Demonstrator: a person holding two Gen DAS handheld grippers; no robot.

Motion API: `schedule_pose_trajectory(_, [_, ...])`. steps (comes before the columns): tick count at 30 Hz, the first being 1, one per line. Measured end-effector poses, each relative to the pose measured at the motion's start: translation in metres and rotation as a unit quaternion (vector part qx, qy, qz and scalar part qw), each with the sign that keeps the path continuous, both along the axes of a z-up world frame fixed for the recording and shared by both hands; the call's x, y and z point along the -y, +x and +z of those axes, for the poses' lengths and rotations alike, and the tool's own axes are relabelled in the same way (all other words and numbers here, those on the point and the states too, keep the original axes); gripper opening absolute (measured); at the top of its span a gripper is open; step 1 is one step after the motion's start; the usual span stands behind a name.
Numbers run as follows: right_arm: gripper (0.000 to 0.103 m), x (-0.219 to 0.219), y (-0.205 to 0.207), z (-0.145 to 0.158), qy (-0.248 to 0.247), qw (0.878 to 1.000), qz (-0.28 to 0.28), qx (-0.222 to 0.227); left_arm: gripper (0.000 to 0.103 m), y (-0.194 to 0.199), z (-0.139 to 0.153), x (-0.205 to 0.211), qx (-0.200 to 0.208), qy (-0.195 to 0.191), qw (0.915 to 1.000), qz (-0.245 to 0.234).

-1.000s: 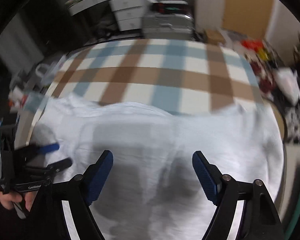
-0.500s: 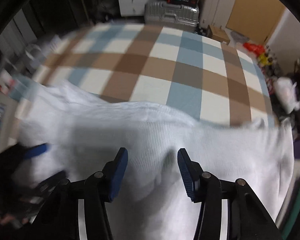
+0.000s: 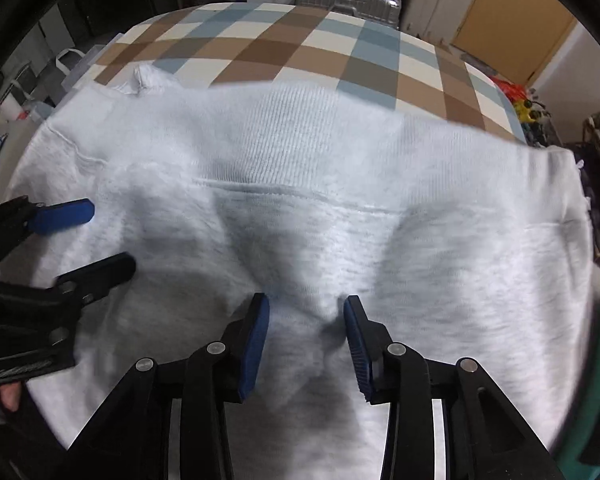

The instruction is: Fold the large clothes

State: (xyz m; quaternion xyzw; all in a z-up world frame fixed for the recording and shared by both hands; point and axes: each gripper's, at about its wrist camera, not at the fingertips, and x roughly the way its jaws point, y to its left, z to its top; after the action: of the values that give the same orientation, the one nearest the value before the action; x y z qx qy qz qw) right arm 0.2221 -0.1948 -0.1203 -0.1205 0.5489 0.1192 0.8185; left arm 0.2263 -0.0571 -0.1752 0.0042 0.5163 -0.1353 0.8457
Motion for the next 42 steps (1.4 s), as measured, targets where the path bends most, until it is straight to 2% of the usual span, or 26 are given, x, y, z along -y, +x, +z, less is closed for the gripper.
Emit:
schedule_pose_trajectory(2, [0.038, 0.017, 0.002, 0.019, 0.011, 0.999, -0.024, 0.028, 0.078, 0.0, -0.002, -0.007, -0.002, -0.008, 0.9999, -0.008])
schedule_pose_trajectory(4, [0.04, 0.031, 0.011, 0.022, 0.004, 0.998, -0.047, 0.033, 0.078, -0.001, -0.001, -0.013, -0.004, -0.012, 0.9999, -0.011])
schedule_pose_trajectory(7, [0.043, 0.055, 0.03, -0.006, -0.033, 0.995, -0.091, 0.014, 0.078, -0.001, -0.001, -0.011, -0.003, -0.009, 0.9998, -0.016])
schedule_pose_trajectory(8, [0.048, 0.061, 0.036, -0.02, -0.032, 0.995, -0.097, 0.0, 0.078, 0.001, -0.003, -0.011, -0.002, -0.008, 0.9998, -0.017])
schedule_pose_trajectory(9, [0.049, 0.066, 0.039, -0.029, -0.02, 0.995, -0.093, 0.005, 0.078, 0.001, -0.003, -0.011, -0.001, -0.006, 0.9998, -0.018])
schedule_pose_trajectory(11, [0.064, 0.069, 0.041, -0.031, -0.027, 0.995, -0.091, 0.028, 0.078, 0.0, -0.004, -0.012, 0.001, -0.007, 0.9998, -0.019])
schedule_pose_trajectory(13, [0.064, 0.071, 0.044, -0.028, -0.017, 0.995, -0.095, 0.018, 0.078, 0.0, -0.004, -0.012, 0.004, -0.006, 0.9998, -0.021])
schedule_pose_trajectory(15, [0.059, 0.071, 0.042, -0.015, -0.015, 0.995, -0.099, 0.008, 0.078, -0.003, 0.0, -0.013, 0.007, -0.009, 0.9998, -0.019])
schedule_pose_trajectory(16, [0.045, 0.072, 0.036, -0.006, -0.002, 0.995, -0.104, 0.013, 0.078, -0.004, 0.002, -0.014, 0.007, -0.008, 0.9998, -0.019])
schedule_pose_trajectory(17, [0.037, 0.073, 0.029, 0.004, 0.027, 0.994, -0.104, 0.018, 0.075, -0.006, 0.006, -0.015, 0.007, -0.011, 0.9997, -0.021])
schedule_pose_trajectory(19, [0.038, 0.059, 0.004, 0.024, 0.086, 0.993, -0.073, 0.027, 0.075, -0.021, 0.023, -0.013, 0.01, -0.07, 0.9961, -0.053])
schedule_pose_trajectory(22, [0.038, 0.022, -0.035, 0.031, 0.072, 0.997, -0.003, 0.025, 0.076, -0.037, 0.031, -0.004, 0.005, -0.107, 0.9901, -0.091])
schedule_pose_trajectory(23, [0.037, 0.009, -0.049, 0.029, 0.068, 0.997, 0.025, 0.017, 0.076, -0.041, 0.028, 0.004, 0.001, -0.101, 0.9895, -0.103])
schedule_pose_trajectory(25, [0.036, -0.003, -0.061, 0.013, 0.049, 0.998, 0.041, 0.004, 0.076, -0.041, 0.01, 0.017, -0.019, -0.047, 0.9931, -0.106])
schedule_pose_trajectory(26, [0.036, -0.007, -0.064, -0.005, 0.025, 0.999, 0.041, -0.004, 0.077, -0.037, -0.001, 0.022, -0.026, -0.017, 0.9942, -0.103])
schedule_pose_trajectory(27, [0.037, -0.008, -0.063, -0.017, 0.022, 0.999, 0.039, -0.007, 0.08, -0.037, -0.007, 0.025, -0.019, -0.004, 0.9944, -0.104])
schedule_pose_trajectory(29, [0.042, 0.0, -0.059, -0.034, 0.049, 0.999, 0.015, -0.002, 0.096, -0.036, -0.008, 0.028, 0.001, 0.016, 0.9952, -0.096])
schedule_pose_trajectory(30, [0.044, 0.006, -0.059, -0.035, 0.061, 0.998, 0.0, 0.007, 0.1, -0.033, -0.012, 0.026, 0.0, 0.02, 0.9965, -0.081])
schedule_pose_trajectory(34, [0.045, 0.015, -0.061, -0.03, 0.071, 0.997, -0.011, -0.006, 0.102, -0.028, -0.011, 0.017, -0.011, -0.009, 0.9971, -0.075])
schedule_pose_trajectory(37, [0.037, 0.026, -0.066, -0.008, 0.113, 0.993, -0.032, -0.004, 0.099, -0.035, 0.007, 0.004, -0.008, -0.052, 0.996, -0.073])
schedule_pose_trajectory(39, [0.037, 0.036, -0.075, 0.013, 0.151, 0.988, -0.037, 0.019, 0.099, -0.049, 0.023, 0.001, 0.005, -0.095, 0.9911, -0.093])
schedule_pose_trajectory(40, [0.037, 0.037, -0.079, 0.018, 0.151, 0.988, -0.035, 0.026, 0.099, -0.057, 0.027, 0.003, 0.011, -0.104, 0.9883, -0.111])
schedule_pose_trajectory(42, [0.037, 0.039, -0.086, 0.018, 0.141, 0.989, -0.032, 0.027, 0.099, -0.062, 0.021, 0.012, 0.003, -0.097, 0.9868, -0.13])
